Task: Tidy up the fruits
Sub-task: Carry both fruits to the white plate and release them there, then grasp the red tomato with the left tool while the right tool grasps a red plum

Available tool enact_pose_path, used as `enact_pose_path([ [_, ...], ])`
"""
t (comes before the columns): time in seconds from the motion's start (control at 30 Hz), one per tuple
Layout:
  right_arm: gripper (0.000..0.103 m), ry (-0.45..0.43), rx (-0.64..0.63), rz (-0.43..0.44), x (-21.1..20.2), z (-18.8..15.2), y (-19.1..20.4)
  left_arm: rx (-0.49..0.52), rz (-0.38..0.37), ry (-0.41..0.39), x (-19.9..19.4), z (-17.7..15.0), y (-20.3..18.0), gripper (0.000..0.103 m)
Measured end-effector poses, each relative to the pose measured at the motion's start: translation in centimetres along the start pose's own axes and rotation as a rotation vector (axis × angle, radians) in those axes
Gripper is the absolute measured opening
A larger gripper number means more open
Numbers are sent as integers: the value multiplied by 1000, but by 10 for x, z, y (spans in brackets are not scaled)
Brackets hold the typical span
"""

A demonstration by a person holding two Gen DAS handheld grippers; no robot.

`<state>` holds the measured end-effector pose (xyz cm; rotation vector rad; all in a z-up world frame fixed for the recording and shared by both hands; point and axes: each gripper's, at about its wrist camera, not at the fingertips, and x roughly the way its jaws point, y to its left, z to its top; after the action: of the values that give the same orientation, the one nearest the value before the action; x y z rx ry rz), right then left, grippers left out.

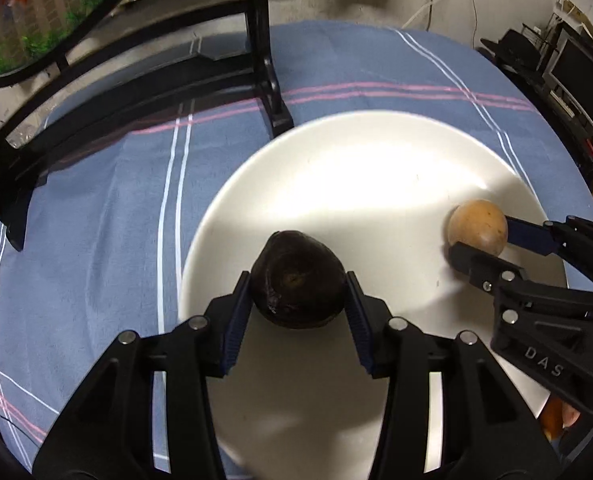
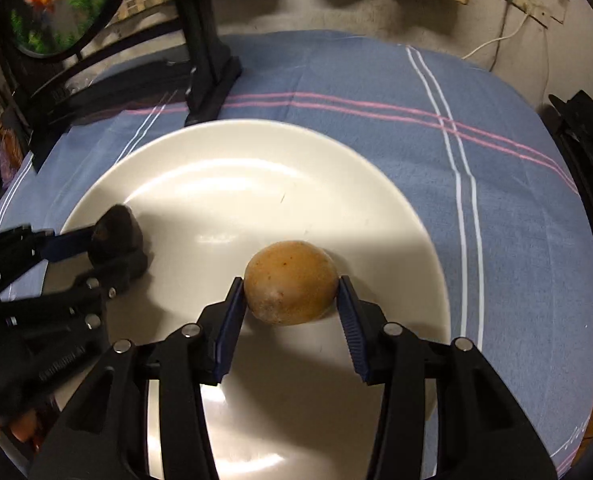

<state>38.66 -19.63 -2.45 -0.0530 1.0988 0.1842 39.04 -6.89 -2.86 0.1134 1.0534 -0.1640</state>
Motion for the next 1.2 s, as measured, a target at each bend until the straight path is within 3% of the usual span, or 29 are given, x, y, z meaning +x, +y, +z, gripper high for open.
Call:
enact_pose_path([
  [0.03,58,-9,12,-1,-1,1,-1,-8,0,-11,0,2,1,66],
  [0.1,63,-49,37,-7,-10,3,-6,-26,14,-31,-6,3,3,74],
  [0.27,63,-123,98,69,-46,-9,-20,6,10,-77,-37,-4,4,80],
  [0.4,63,-170,154,135,-89,-41,-30,51,0,-123,-78,-32,9,89],
  [0.5,65,-192,138,149,-119,-78,-24,103,17,-158,-104,-68,18,90],
  [0.6,65,-209,103,110,-144,-114,-18,117,26,-165,-123,-105,28,90],
  [0.77,65,-256,160,130,-175,-168,-15,136,32,-159,-144,-165,38,90],
  [0.97,65,-248,197,125,-178,-220,0,119,23,-152,-160,-218,48,90],
  [1.2,65,-233,231,180,-163,-248,5,144,50,-165,-167,-252,50,90],
])
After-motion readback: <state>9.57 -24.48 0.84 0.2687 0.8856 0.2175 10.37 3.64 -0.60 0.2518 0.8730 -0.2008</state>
